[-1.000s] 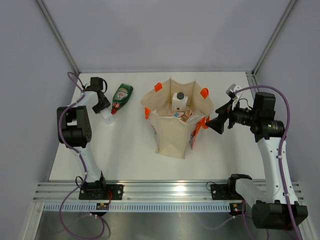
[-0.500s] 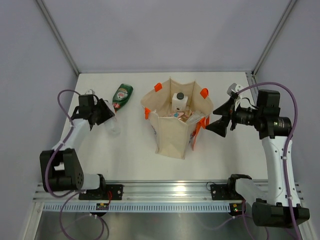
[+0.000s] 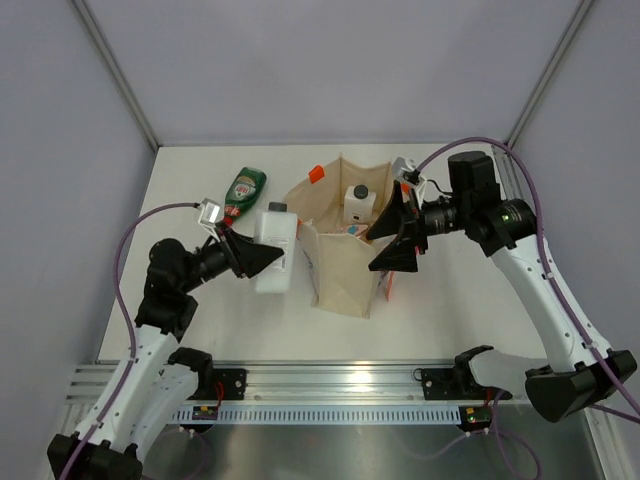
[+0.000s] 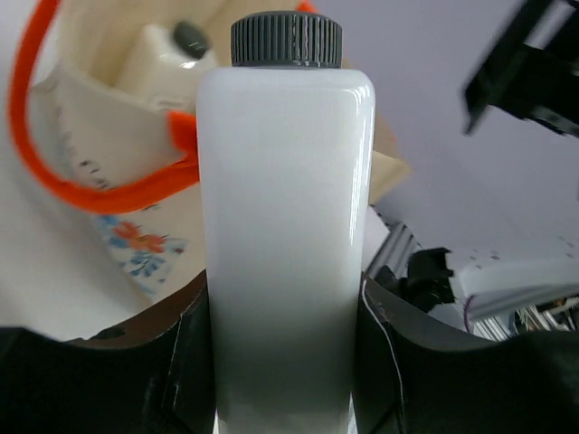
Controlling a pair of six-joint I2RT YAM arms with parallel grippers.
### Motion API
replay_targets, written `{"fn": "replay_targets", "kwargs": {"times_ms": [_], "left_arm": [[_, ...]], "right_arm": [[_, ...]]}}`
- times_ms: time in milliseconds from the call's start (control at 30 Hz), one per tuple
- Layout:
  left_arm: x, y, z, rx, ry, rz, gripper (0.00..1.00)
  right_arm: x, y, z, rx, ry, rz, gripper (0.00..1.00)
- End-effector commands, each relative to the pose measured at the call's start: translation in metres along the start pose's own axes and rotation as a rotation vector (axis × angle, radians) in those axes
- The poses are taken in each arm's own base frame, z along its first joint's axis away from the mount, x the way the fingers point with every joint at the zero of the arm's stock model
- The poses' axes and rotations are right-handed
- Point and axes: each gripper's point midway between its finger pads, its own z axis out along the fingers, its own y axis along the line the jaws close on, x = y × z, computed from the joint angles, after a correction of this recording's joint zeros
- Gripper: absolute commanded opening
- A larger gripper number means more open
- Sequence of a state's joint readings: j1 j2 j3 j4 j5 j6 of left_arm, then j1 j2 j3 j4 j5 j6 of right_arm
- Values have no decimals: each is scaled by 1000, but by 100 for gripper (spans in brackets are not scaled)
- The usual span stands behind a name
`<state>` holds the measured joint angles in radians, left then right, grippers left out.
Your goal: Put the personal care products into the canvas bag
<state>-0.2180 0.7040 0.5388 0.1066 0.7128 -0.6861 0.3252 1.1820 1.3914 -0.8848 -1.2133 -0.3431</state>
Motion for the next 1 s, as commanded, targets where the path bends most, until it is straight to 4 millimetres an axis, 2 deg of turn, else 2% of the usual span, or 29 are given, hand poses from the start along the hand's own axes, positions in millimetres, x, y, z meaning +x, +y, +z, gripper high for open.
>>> {"fn": "replay_targets", "kwargs": {"times_ms": [0, 33, 67, 100, 167, 233, 267, 300, 533, 633, 800, 900, 933, 967], "left_arm": [[-53, -105, -26, 306, -163, 241, 0], [-54, -112, -28, 324, -163, 234, 0], [-56, -120, -31, 344, -163, 237, 0], [-55, -129, -33, 371, -162, 229, 0], [-56, -135, -35, 391, -167, 224, 0], [-56, -142, -35, 422, -170, 216, 0], [-57, -144, -34, 426, -175, 209, 0], [-56, -147, -34, 444, -177, 203, 0], [-58, -158, -21, 499, -168, 197, 0], [-59, -161, -18, 518, -167, 198, 0], [-53, -153, -5, 515, -142, 178, 0], [-52, -149, -1, 512, -150, 168, 0], [-53, -148, 0, 510, -157, 165, 0], [-52, -147, 1, 507, -156, 164, 0]], "right_arm": [[-32, 3, 20, -33, -55, 46, 100], [-47, 0, 25, -40, -100, -18, 100], [-53, 4, 32, -51, -118, 66, 99], [-64, 2, 39, -53, -164, 31, 99], [-71, -1, 52, -39, -200, 105, 100], [-86, -2, 60, -29, -248, 97, 100], [-85, -1, 68, -60, -242, 151, 100], [-93, 0, 71, -81, -265, 134, 99], [-82, -20, 100, -103, -232, 206, 99], [-81, -14, 104, -156, -234, 183, 99], [-83, -10, 113, -189, -223, 169, 98], [-76, -10, 122, -222, -197, 195, 89], [-74, -10, 124, -234, -190, 207, 78], [-73, -7, 126, -250, -184, 205, 72]]}}
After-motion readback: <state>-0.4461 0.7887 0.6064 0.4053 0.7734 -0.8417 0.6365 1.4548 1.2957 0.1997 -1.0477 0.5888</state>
